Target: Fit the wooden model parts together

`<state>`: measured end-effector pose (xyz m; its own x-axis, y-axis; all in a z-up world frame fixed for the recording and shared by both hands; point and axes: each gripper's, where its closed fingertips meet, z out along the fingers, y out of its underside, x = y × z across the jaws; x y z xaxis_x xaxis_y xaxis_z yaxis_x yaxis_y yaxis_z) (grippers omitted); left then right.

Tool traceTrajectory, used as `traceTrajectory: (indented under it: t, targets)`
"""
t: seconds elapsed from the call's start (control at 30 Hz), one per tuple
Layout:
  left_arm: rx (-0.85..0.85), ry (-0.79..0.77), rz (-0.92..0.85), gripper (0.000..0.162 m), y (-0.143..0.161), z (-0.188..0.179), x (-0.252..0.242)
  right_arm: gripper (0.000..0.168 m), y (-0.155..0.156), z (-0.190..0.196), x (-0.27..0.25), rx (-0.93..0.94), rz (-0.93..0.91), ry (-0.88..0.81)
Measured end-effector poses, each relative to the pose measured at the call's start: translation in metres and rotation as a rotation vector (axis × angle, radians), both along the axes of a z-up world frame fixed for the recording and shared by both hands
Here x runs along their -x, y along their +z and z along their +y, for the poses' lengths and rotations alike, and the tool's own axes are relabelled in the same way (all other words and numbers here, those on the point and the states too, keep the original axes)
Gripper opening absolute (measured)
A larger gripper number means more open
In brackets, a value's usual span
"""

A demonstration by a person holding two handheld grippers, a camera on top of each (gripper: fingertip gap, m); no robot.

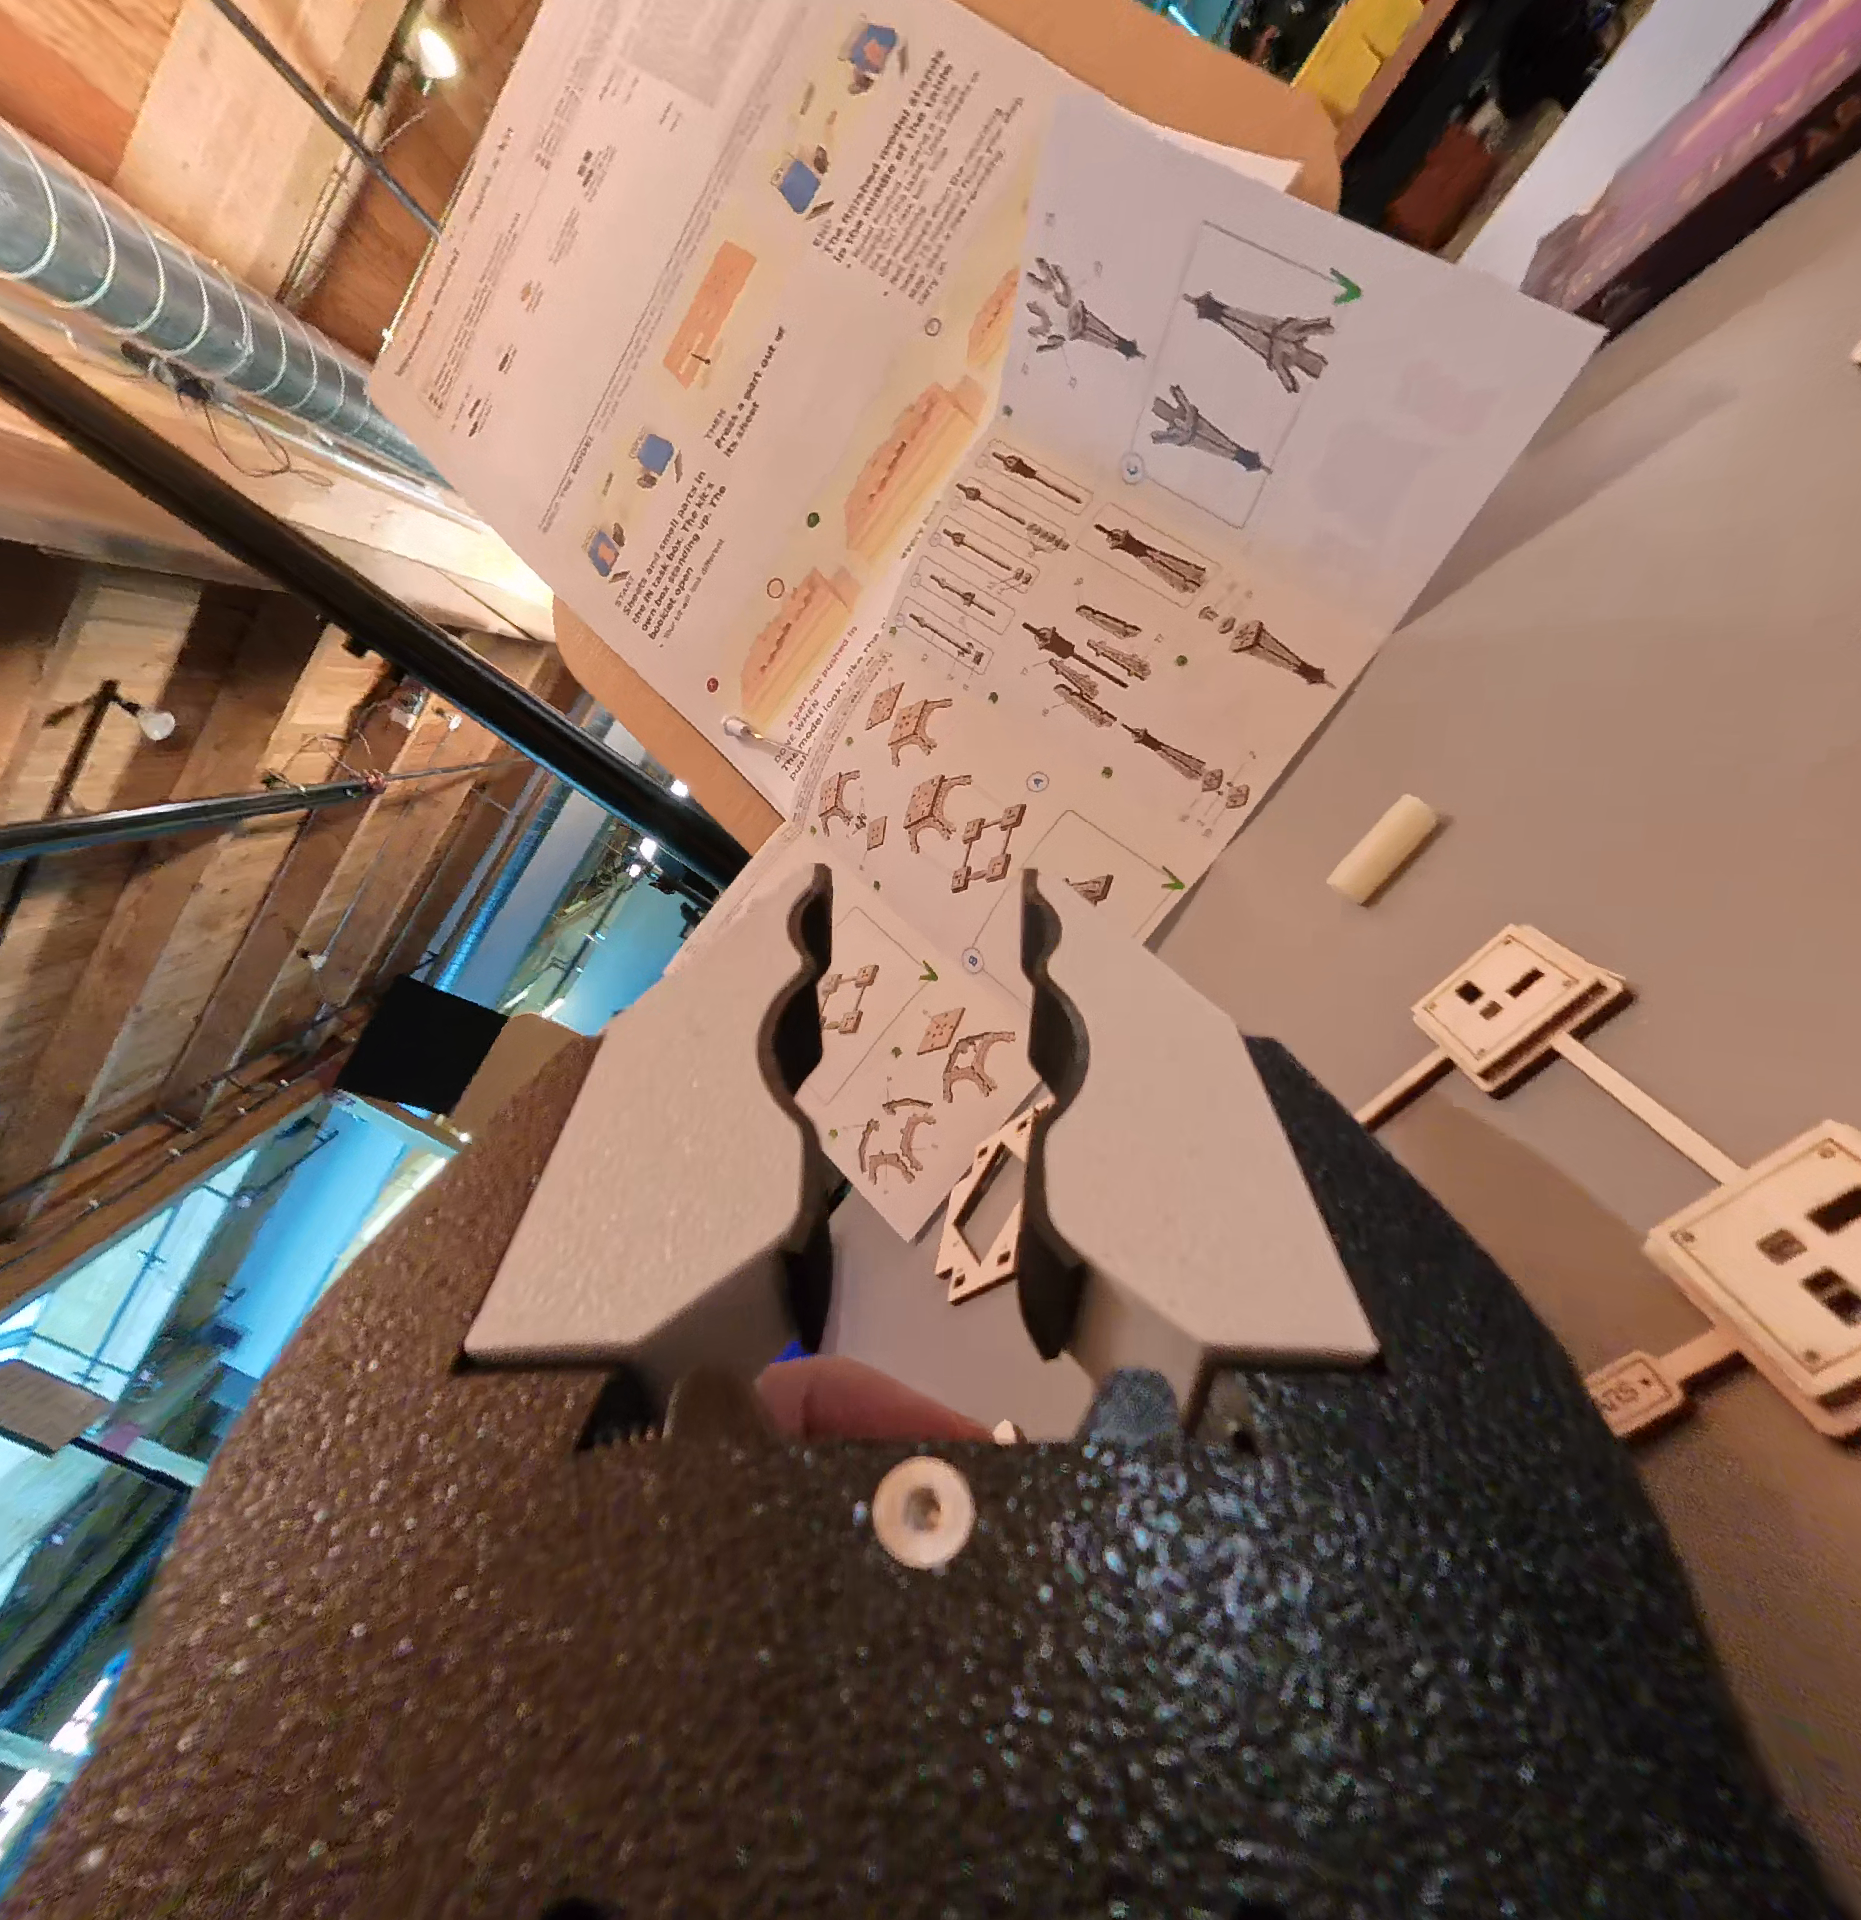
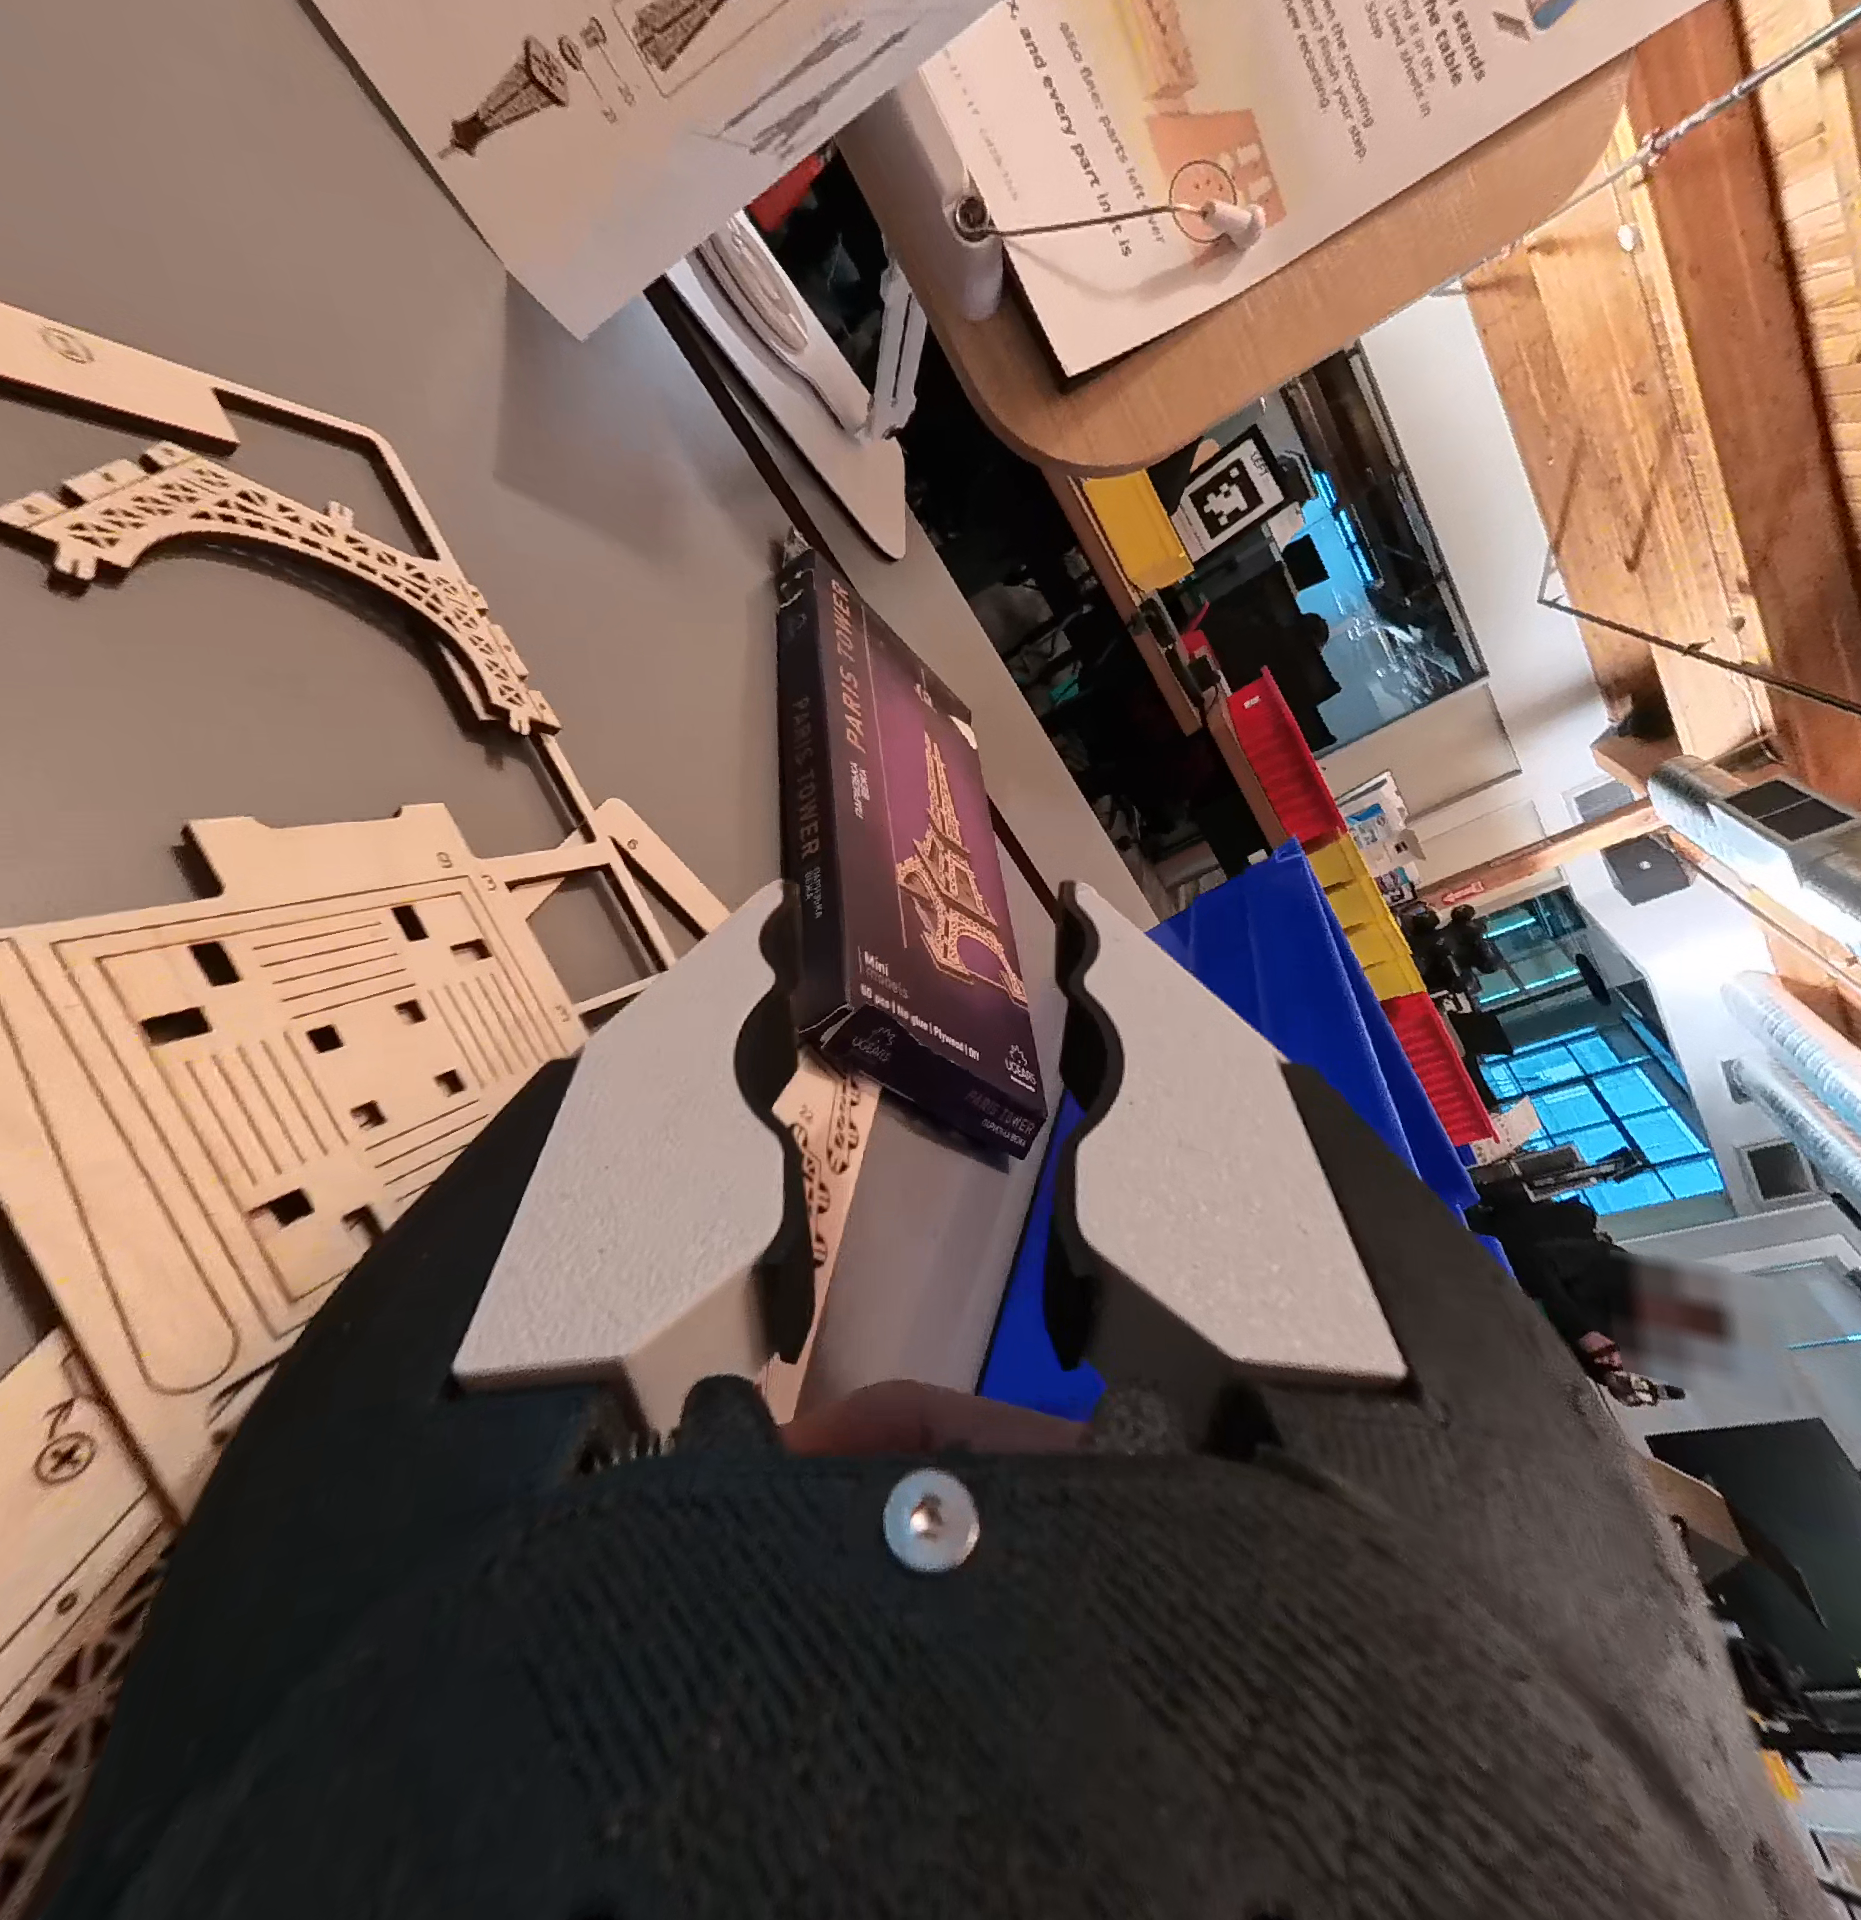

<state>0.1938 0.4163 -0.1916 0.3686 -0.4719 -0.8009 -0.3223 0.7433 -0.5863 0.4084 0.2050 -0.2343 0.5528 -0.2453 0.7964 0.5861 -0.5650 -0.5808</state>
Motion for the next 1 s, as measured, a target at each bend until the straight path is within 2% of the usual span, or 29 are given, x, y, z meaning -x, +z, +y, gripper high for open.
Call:
traceTrajectory:
  t: [0.37, 0.5, 0.6, 0.73, 0.83, 1.0]
  targets:
    - [-0.061, -0.029, 0.046, 0.033, -0.005, -0.01, -0.006, 0.047, 0.006, 0.003, 0.003, -0.002, -0.055, 0.028]
    - [0.023, -0.069, -0.033, 0.033, 0.005, -0.014, 0.0, 0.048, 0.012, 0.001, 0.012, 0.03, -0.165, 0.062]
    - [0.023, -0.021, -0.039, 0.033, 0.006, -0.005, 0.003, 0.047, 0.015, 0.002, 0.015, -0.028, -0.099, 0.08]
    - [0.035, -0.013, -0.068, 0.032, 0.01, -0.001, 0.004, 0.047, 0.016, 0.002, 0.011, 0.013, -0.163, 0.071]
    - [0.034, 0.005, -0.102, 0.031, 0.016, 0.001, 0.009, 0.048, 0.012, -0.006, 0.0, 0.015, -0.109, -0.007]
    - [0.073, 0.006, -0.144, 0.031, 0.02, 0.005, 0.013, 0.047, 0.015, -0.009, -0.007, -0.001, -0.112, -0.022]
